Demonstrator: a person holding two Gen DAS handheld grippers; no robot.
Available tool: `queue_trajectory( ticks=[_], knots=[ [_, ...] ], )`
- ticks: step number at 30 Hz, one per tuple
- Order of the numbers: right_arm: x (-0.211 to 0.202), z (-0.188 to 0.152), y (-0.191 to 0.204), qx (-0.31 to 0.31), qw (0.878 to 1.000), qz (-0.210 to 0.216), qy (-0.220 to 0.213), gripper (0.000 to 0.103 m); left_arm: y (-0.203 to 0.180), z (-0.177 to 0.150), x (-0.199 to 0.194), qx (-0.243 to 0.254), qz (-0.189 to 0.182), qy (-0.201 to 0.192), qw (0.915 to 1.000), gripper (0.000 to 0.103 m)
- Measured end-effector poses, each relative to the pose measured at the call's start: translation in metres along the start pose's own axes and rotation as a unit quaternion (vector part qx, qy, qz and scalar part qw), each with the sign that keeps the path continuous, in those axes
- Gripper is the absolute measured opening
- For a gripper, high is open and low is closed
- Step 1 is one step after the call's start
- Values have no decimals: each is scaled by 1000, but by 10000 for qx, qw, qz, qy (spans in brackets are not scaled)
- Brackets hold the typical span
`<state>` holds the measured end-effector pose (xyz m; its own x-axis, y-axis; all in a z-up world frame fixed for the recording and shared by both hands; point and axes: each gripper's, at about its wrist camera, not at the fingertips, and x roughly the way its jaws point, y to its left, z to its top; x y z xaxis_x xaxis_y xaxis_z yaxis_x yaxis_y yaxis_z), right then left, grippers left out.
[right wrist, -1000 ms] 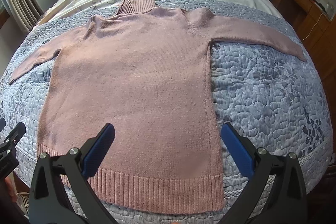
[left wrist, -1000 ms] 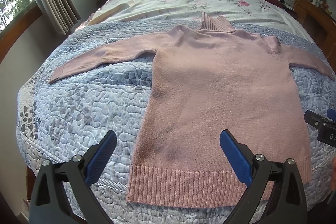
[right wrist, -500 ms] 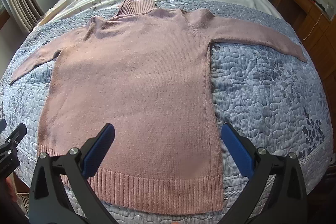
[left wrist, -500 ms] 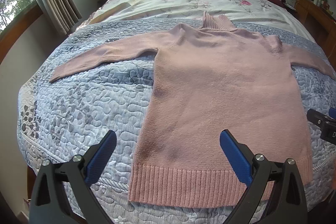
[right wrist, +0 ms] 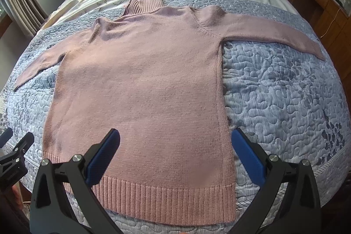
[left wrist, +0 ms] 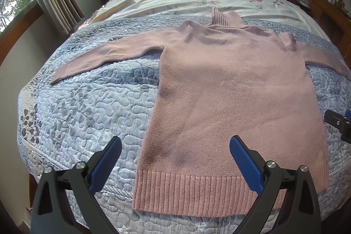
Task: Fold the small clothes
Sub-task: 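Grasp the pink sweater's sleeve cuff with the right gripper and lift it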
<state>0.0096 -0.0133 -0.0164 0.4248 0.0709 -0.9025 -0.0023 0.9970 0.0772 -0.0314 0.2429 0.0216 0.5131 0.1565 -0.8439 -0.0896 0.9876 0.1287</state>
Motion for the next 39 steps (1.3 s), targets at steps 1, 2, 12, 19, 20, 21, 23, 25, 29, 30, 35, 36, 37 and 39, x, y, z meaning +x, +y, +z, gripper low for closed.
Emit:
queue_trajectory(
  ticks=[1,2,12,19,20,21,23,25,29,30,35,36,37,39],
  knots=[
    [4,1,-5,57,9999,117,-9,100,-1,1,5,-4,-39,41,10000,99],
    [8,1,-12,108,9996,272,-19,100,-2,3,11,16,-33,154,9999,99],
    [60,69,-181,1274,9916,-60,233,100,-86,68,79,441,-67,426,9981,99],
    [92,147,-363,2326,9681,-898,252,100,-177,136,104,725,-287,348,9963,99],
    [95,154,-386,2466,9638,-964,307,100,-188,144,108,733,-234,280,9966,99],
    [97,160,-407,2594,9598,-1025,331,100,-198,152,114,730,-185,261,9968,99],
    [99,171,-442,2719,9557,-1080,322,100,-214,163,128,688,-168,315,9970,99],
    [104,179,-466,2846,9533,-967,304,100,-228,173,140,616,-231,359,9972,99],
    [127,191,-507,3090,9465,-818,433,100,-251,184,158,566,-270,433,9971,99],
    [132,194,-512,3126,9455,-798,430,100,-254,185,161,530,-229,424,9974,99],
    [154,196,-532,3345,9386,-636,547,99,-259,184,175,393,-370,551,9970,99],
    [156,196,-532,3330,9390,-671,546,98,-259,183,177,394,-412,580,9967,99],
    [156,196,-531,3306,9398,-703,507,92,-259,182,178,402,-485,605,9962,99],
    [154,197,-527,3219,9429,-745,432,66,-257,180,179,395,-509,627,9959,99]
  ],
)
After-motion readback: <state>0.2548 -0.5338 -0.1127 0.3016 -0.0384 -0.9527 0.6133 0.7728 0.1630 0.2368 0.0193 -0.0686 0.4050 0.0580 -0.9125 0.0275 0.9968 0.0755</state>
